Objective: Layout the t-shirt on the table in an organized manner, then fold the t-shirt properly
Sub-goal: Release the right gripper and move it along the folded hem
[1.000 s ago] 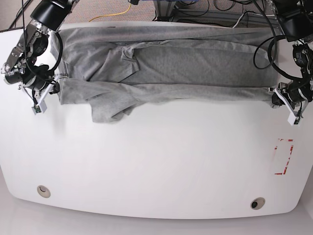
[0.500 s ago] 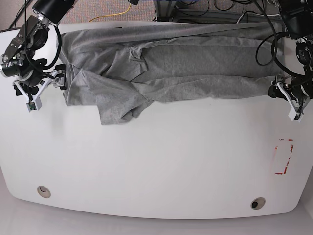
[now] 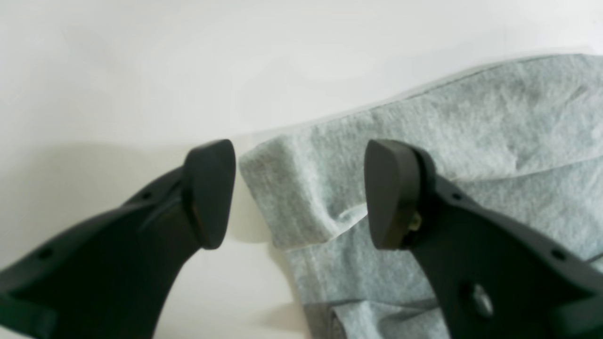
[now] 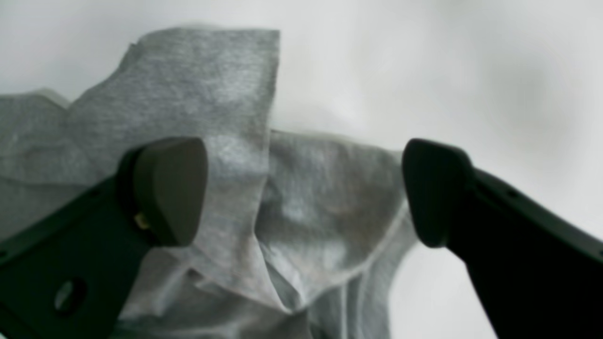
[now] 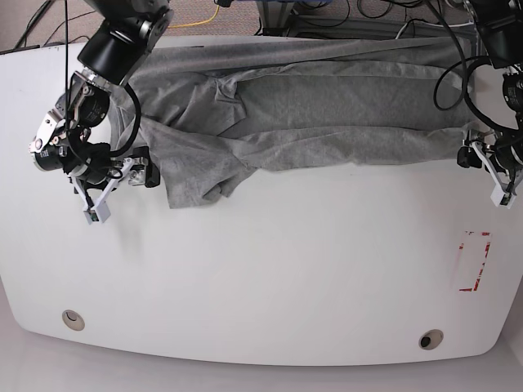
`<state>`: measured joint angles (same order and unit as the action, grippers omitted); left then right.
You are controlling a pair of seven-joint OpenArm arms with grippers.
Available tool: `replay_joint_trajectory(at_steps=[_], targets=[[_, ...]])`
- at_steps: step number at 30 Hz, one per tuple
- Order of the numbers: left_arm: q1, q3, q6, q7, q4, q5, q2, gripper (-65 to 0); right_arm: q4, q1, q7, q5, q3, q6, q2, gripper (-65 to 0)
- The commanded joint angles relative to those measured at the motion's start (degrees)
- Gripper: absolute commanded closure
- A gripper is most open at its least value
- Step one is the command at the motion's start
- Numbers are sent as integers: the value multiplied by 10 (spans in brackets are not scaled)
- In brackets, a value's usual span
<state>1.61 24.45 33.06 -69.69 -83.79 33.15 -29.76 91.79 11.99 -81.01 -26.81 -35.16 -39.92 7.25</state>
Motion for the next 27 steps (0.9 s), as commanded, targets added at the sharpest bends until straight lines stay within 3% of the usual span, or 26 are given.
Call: replay_joint_trajectory(at_steps=[1,7,10,15,27], targets=[[13,5,0,7,-21,7,-23,-407,-60,32,10,-9,-1,-1,4,-621],[14,7,0,7,-58,7,-24,-407,-177,68,44,-8,1,-1,5,-621],[14,7,0,7,-67,7,-24,-407,-221,83,62,-8,36,-1,6,-621],[15,7,0,7,-68,7,-24,-407,-234,85,92,-9,87,-1,6,-621],[15,6,1,7,-68,7,-24,-406,-242,70,92,-13,126,-1,-20,-620]])
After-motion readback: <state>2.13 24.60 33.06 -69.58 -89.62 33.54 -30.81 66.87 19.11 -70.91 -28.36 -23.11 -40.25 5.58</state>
